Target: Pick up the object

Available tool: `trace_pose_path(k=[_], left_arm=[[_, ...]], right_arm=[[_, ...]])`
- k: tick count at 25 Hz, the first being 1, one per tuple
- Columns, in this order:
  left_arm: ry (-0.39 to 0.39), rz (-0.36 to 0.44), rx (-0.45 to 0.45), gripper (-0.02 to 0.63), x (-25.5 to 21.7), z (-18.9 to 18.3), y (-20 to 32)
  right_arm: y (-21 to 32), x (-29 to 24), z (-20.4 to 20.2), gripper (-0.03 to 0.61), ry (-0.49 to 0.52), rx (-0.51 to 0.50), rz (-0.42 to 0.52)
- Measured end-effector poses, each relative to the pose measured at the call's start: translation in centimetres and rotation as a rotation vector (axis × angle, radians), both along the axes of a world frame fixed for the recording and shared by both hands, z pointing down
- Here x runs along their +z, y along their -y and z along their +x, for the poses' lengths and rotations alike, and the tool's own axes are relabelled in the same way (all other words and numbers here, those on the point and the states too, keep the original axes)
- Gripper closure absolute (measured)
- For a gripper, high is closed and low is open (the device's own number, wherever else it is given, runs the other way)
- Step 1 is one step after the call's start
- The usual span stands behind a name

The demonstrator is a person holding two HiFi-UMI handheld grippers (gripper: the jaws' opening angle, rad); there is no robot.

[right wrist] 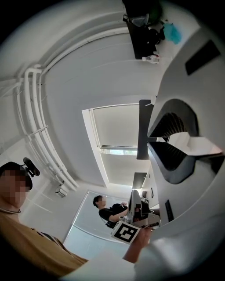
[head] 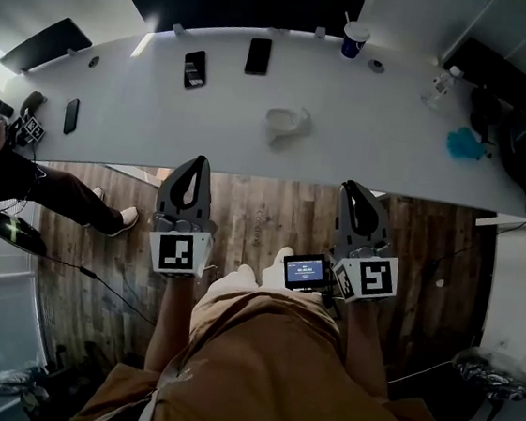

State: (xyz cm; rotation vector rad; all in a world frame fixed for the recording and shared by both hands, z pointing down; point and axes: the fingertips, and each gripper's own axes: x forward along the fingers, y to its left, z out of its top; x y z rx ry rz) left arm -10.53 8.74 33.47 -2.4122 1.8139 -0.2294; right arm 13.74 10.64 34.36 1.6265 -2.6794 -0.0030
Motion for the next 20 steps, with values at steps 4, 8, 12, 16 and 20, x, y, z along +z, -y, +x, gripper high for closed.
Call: trace_pose_path(k=[4,8,12,16,20], left_arm=[[0.002,-0.023,-0.016,0.612,0.5,0.3,1.3],[-0.006,-0.033,-0.009,0.612,0.9,0.7,2.7],[-0.015,-0.047,0.011,0.612,1.9,0.2,4.8],[-0.029,-0.051,0.035,0.612,2.3,-0.8,7.6],[-0.030,-0.038,0.061,0.612,2.1,-2.3,10.7]], right_arm=[[1.7,0.1,0.6,0.566,0.006,-0.009,-0.014],[3.0,0.5,0.5,0.566,0.000,-0.017,-0.020],[4.8,1.0,0.0,0.566,-0.019,0.014,-0.027],[6.6,1.5,-0.8,0.568,-0.037,0.048,-0.037],[9.0,1.6,-2.4,0.568,-0.064,0.070,-0.042]])
